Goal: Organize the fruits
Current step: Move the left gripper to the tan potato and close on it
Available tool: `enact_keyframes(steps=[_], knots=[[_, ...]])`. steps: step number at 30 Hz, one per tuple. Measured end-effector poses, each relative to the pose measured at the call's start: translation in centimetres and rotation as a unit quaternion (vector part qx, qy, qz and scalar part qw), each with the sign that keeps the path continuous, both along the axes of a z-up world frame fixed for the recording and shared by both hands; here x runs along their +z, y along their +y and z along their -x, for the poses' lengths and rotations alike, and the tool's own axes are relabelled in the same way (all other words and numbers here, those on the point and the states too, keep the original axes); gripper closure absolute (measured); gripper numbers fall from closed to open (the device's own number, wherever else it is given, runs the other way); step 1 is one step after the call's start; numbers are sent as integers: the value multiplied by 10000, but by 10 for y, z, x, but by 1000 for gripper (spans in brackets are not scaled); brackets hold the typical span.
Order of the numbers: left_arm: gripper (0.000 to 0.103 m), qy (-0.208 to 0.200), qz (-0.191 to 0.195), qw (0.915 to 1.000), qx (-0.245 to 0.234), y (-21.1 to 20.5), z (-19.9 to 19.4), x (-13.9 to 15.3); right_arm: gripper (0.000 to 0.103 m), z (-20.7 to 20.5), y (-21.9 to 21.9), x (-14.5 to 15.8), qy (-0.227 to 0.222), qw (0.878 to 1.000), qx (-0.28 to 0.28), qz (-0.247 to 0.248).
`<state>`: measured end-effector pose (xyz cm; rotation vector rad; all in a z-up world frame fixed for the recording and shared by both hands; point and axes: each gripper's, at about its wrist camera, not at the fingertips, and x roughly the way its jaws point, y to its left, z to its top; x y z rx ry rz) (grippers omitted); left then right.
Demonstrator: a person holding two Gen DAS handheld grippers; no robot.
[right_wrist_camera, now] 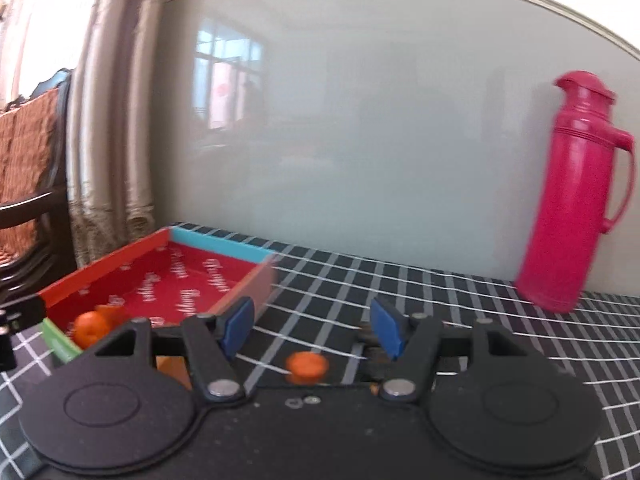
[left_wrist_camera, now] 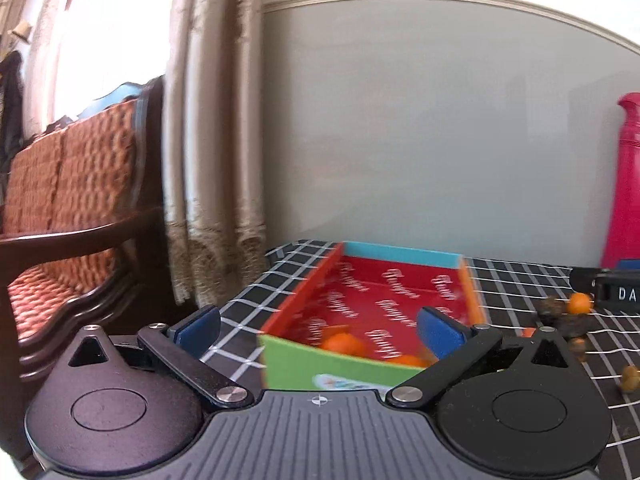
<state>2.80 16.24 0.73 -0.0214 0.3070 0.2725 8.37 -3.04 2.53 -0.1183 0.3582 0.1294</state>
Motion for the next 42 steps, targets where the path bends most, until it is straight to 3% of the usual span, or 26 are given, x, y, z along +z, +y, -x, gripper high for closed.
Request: enact_keyframes(steps=[10, 21, 35, 42], knots=[[0, 9, -6, 9968, -798, -62, -7, 1, 38, 12, -85, 12, -83, 9955, -892, -322], [0, 53, -35, 9903, -1385, -120, -13, 1, 38, 31, -139, 14, -156, 9907, -1327, -237], [0, 626, -193, 9713, -2286, -204, -28, -23, 37, 48, -193, 10, -122, 9838, -1769, -278], [0, 919, -217, 9650, -2445, -232, -36, -36, 37, 54, -218, 6, -98, 9802, -1956, -286]])
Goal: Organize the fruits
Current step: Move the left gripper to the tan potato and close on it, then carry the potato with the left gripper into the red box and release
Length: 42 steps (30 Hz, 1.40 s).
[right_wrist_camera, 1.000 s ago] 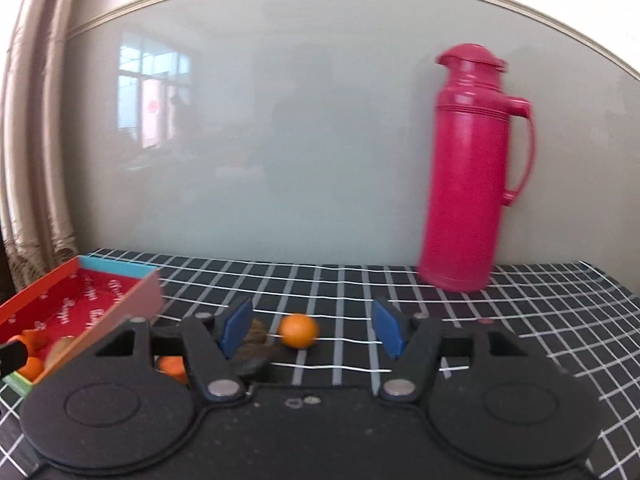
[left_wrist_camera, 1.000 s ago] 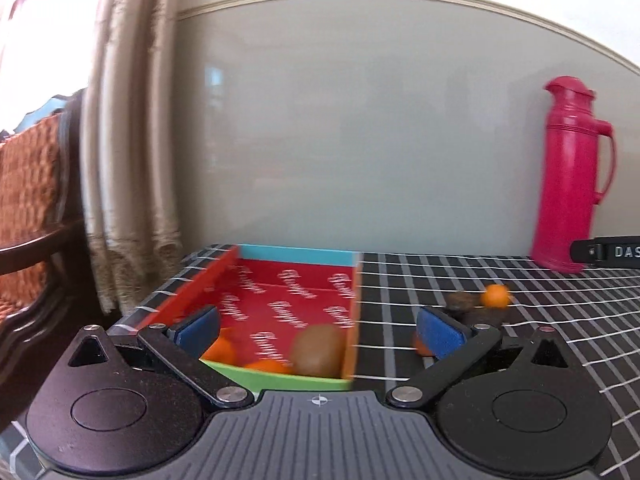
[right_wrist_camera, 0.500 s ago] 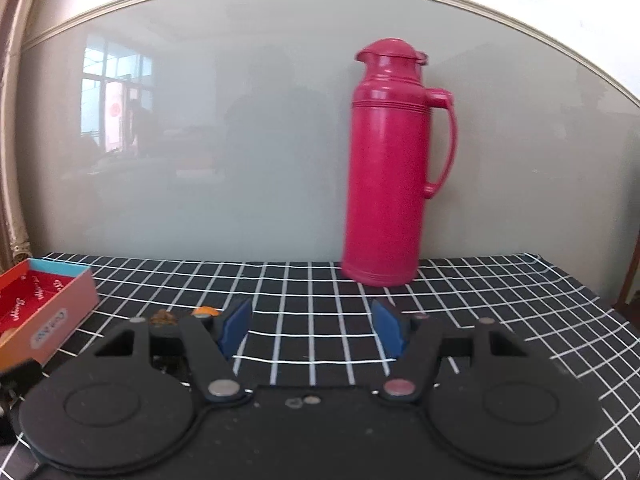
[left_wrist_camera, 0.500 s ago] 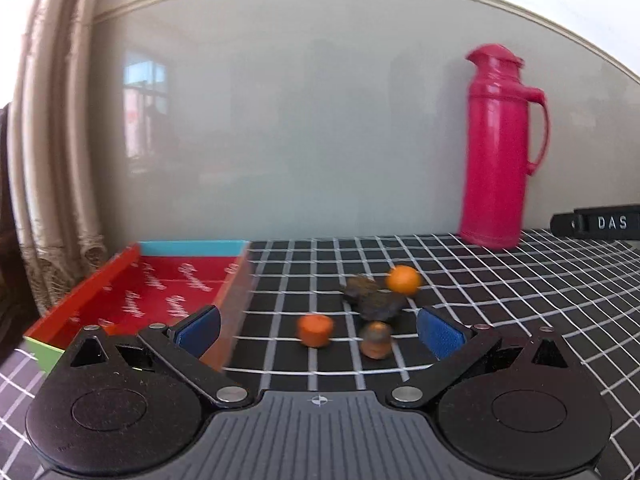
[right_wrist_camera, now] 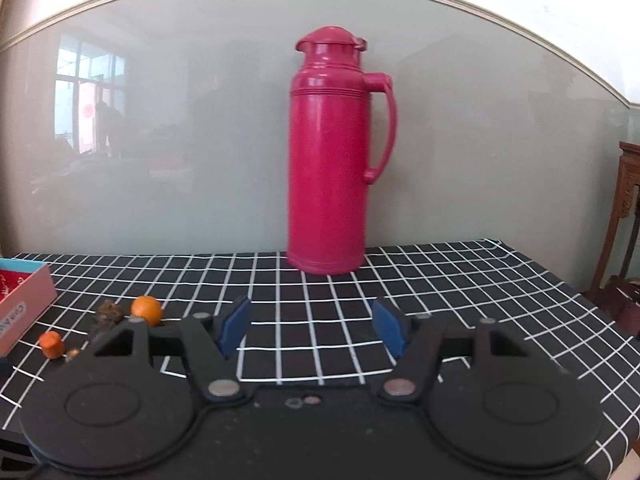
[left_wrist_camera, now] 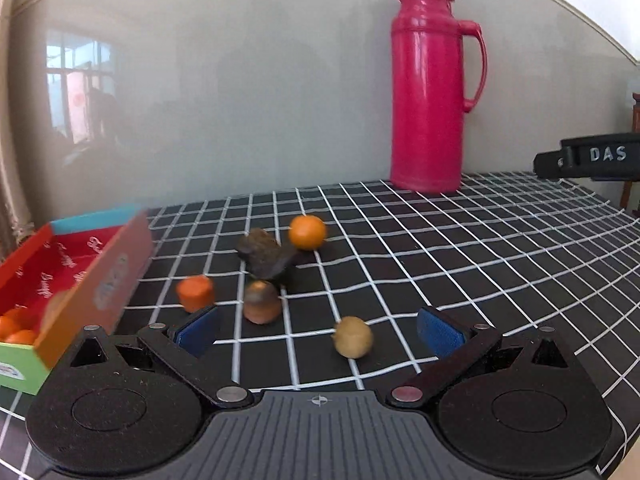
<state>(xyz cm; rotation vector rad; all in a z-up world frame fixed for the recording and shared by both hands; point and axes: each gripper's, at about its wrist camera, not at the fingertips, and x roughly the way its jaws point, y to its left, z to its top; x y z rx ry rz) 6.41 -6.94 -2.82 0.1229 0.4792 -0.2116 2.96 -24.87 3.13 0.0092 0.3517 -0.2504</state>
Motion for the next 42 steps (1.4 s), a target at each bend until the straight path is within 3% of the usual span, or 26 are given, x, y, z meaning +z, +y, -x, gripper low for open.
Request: enact_keyframes(steps=[9, 11, 12, 20, 22, 26, 32, 34, 42], knots=[[1, 288, -93, 9994, 151, -17, -14, -8, 36, 4, -27, -8, 76, 9998, -199, -67], [12, 374, -132, 9991, 139, -22, -16, -11, 34, 3, -31, -13, 116, 9996, -248, -47], [24, 430, -113, 9989, 127, -23, -18, -12, 33, 0, -32, -17, 207, 9994, -283, -29], [28, 603, -153, 9980, 129, -32, -28, -19, 33, -7, -41, -26, 280, 9988, -395, -94], [37, 684, -136, 9975, 118, -33, -30, -20, 33, -9, -43, -30, 330, 9986, -403, -106], [43, 680, -92, 9976, 100, -35, -32, -20, 33, -8, -44, -29, 290, 9986, -420, -136], [65, 705, 37, 9975, -37, -37, -30, -20, 33, -9, -42, -31, 335, 9986, -401, -126], [78, 692, 46, 9976, -34, -37, -28, -20, 33, -8, -42, -31, 328, 9986, -401, -131], [78, 649, 172, 9977, 15, -28, -27, -16, 33, -12, -41, -32, 411, 9983, -401, -119]])
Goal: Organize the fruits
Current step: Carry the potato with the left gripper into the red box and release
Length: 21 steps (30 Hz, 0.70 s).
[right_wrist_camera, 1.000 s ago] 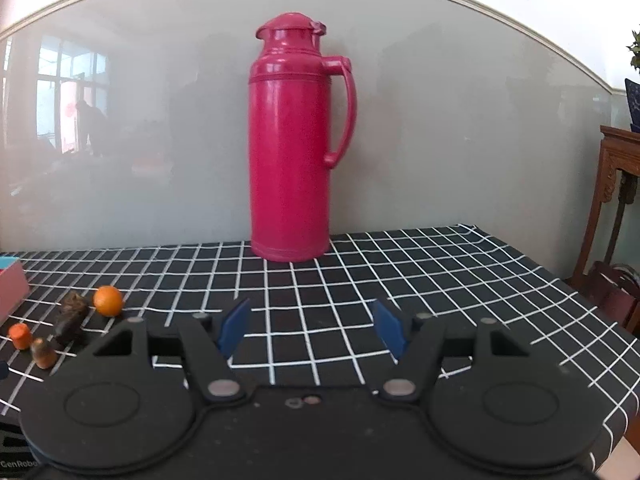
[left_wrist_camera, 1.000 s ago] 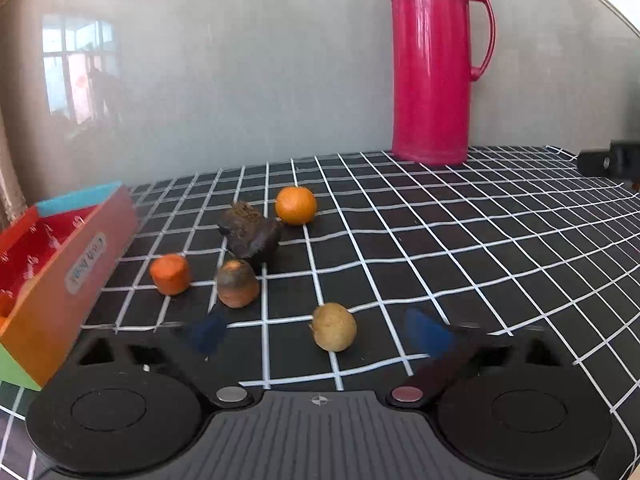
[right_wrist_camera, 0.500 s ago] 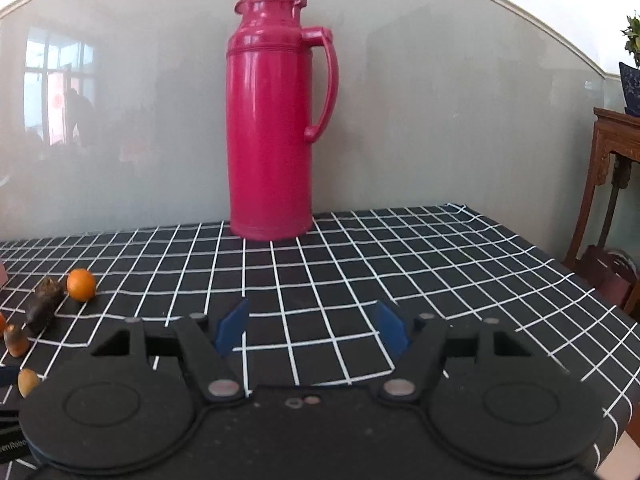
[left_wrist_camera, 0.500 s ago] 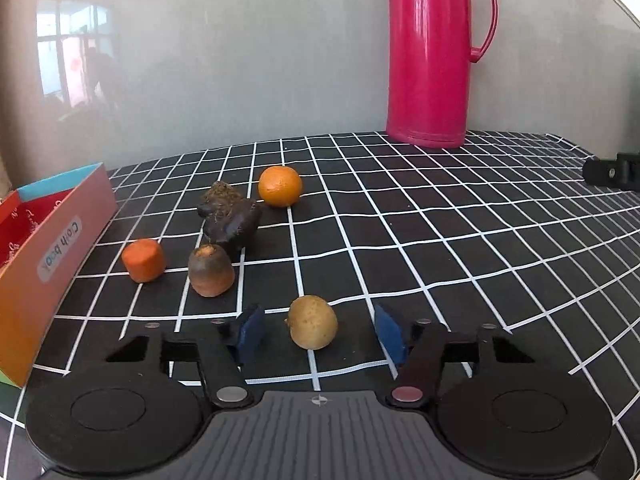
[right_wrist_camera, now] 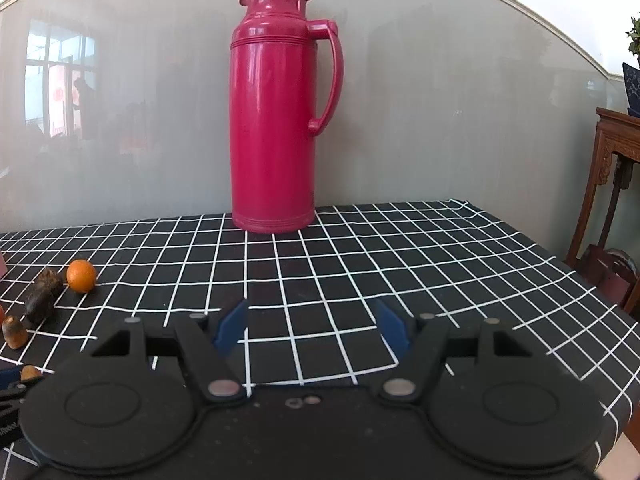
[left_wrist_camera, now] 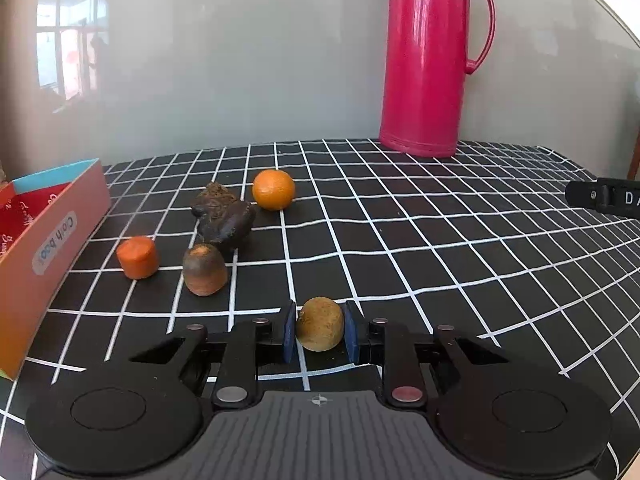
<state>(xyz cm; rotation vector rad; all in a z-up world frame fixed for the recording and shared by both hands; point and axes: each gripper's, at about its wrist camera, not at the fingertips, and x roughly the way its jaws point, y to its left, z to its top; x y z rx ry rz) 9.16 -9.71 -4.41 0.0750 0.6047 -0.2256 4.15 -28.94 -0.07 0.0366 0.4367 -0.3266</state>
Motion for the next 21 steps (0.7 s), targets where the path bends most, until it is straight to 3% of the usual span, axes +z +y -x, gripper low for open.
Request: enact_keyframes(steps=[12, 21], knots=[[78, -384, -96, 9991, 126, 23, 15, 22, 33, -3, 20, 9, -14, 9998, 182, 5], [78, -695, -105, 9962, 506, 65, 22, 42, 33, -5, 49, 18, -42, 9990, 429, 95]])
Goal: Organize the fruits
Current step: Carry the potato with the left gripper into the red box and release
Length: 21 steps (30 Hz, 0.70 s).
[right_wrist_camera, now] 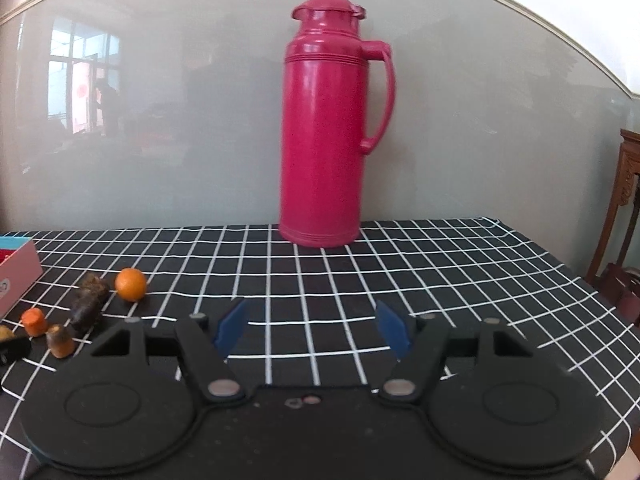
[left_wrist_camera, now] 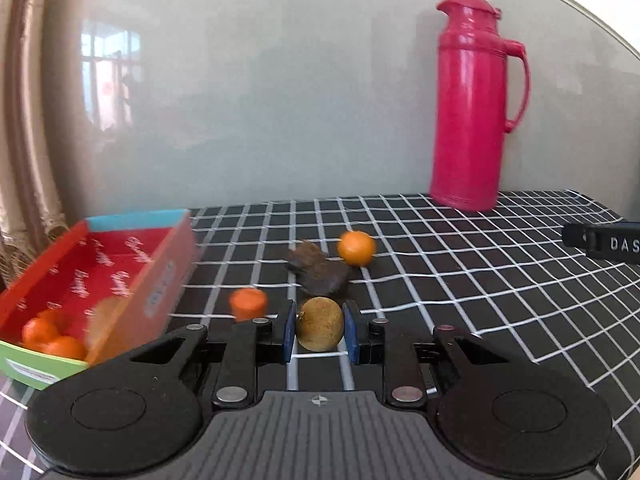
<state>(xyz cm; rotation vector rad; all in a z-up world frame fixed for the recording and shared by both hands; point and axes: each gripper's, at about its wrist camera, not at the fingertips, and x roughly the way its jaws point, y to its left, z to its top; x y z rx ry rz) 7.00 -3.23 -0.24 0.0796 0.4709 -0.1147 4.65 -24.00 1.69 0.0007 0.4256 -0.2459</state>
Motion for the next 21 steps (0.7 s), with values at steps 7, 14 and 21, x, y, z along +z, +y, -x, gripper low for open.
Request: enact_keyframes(steps=[7, 14, 21], knots=[[78, -293, -48, 9989, 366, 40, 4, 14, 33, -6, 24, 2, 28, 9998, 207, 62], [78, -456, -4, 9950, 892, 88, -4, 19, 33, -16, 55, -1, 68, 9987, 482, 146], [78, -344, 106, 9864, 1605, 144, -17, 11, 33, -22, 80, -2, 47, 9970, 743, 195]])
